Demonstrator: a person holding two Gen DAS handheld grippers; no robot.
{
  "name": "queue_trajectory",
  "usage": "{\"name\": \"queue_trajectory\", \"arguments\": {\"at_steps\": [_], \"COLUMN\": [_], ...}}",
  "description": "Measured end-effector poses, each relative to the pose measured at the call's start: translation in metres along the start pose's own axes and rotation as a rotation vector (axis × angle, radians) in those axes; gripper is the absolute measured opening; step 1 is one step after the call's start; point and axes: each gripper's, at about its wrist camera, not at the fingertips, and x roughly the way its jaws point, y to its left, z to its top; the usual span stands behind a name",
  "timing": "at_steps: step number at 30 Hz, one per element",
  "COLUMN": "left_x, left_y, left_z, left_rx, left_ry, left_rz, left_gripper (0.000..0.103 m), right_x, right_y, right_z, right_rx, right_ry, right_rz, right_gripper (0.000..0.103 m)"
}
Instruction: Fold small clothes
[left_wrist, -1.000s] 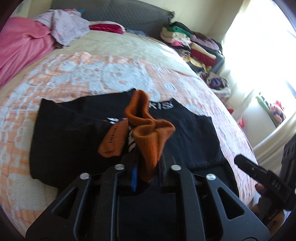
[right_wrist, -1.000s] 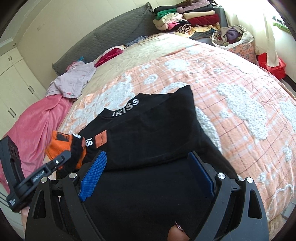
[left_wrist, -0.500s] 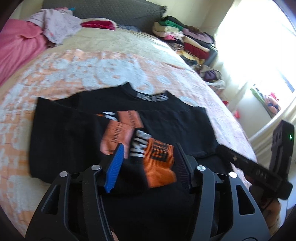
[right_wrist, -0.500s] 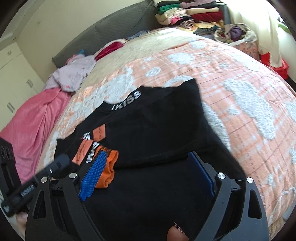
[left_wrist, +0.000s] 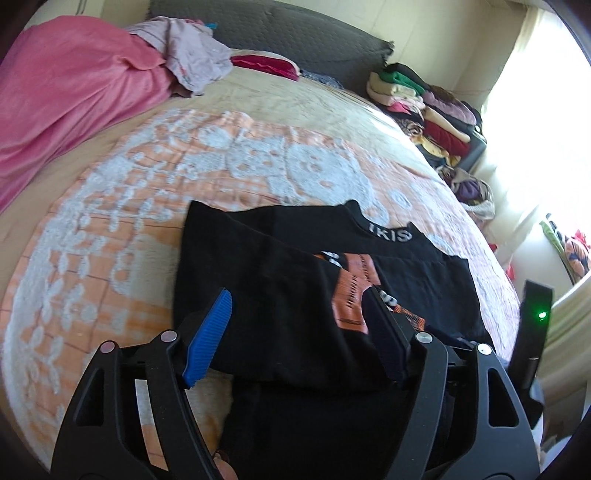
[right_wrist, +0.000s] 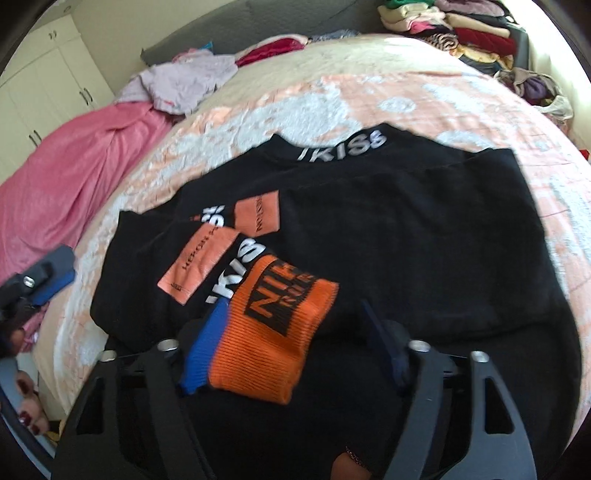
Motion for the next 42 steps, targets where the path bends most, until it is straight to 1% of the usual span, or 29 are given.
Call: {"name": "queue_trajectory", "arguments": {"at_steps": [3, 4, 5, 6, 7, 10, 17, 21, 25, 33, 37, 42], "left_x": [-0.004, -0.005, -0.006, -0.006, -0.007, -0.01, -0.015, -0.017, -0.018, -0.012, -0.006, 0.007], "left_y": [0.008, 0.012, 0.014, 0.016, 0.018, 0.025, 0.034, 0.035, 0.031, 0.007, -0.005, -0.019], "left_z": [0.001, 0.001, 0.002, 0.002, 0.002, 0.004, 0.006, 0.01, 0.012, 0.013, 0.013, 0.011], "left_rx": [-0.017, -0.028, -0.034, -0.04, -0.046, -0.061, -0.091, -0.095, -0.093, -0.036, 0.0, 0.041], "left_ry": [-0.013, -0.017, -0.017, -0.017, -0.019, -0.025, -0.038, -0.047, -0.051, -0.044, -0.036, -0.01], "left_rz": [0.012, 0.011, 0.012, 0.014, 0.016, 0.022, 0.033, 0.034, 0.029, 0.018, 0.022, 0.03], "left_gripper": [0.065, 0.065, 0.065, 0.065, 0.065, 0.065, 0.065, 0.065, 0.065, 0.065, 0.065, 0.065], "right_x": [0.001, 0.001, -0.001, -0.004, -0.008, -0.021, -0.069, -0.088, -0.1, -0.103, -0.098, -0.09], "right_y": [0.002, 0.002, 0.002, 0.004, 0.007, 0.016, 0.026, 0.021, 0.002, -0.045, -0.062, -0.073], "right_z": [-0.001, 0.0, 0.001, 0.003, 0.005, 0.012, 0.042, 0.056, 0.064, 0.062, 0.056, 0.05], "right_rx": [0.009, 0.012, 0.011, 0.002, -0.017, -0.063, -0.16, -0.191, -0.187, -0.12, -0.091, -0.068], "right_ry": [-0.021, -0.026, -0.031, -0.039, -0.051, -0.091, -0.217, -0.261, -0.285, -0.283, -0.262, -0.241], "right_rz": [0.01, 0.018, 0.029, 0.039, 0.045, 0.058, 0.072, 0.039, -0.027, -0.142, -0.17, -0.187], "right_gripper": [0.05, 0.036, 0.02, 0.012, 0.009, 0.009, 0.008, 0.008, 0.008, 0.008, 0.008, 0.008]}}
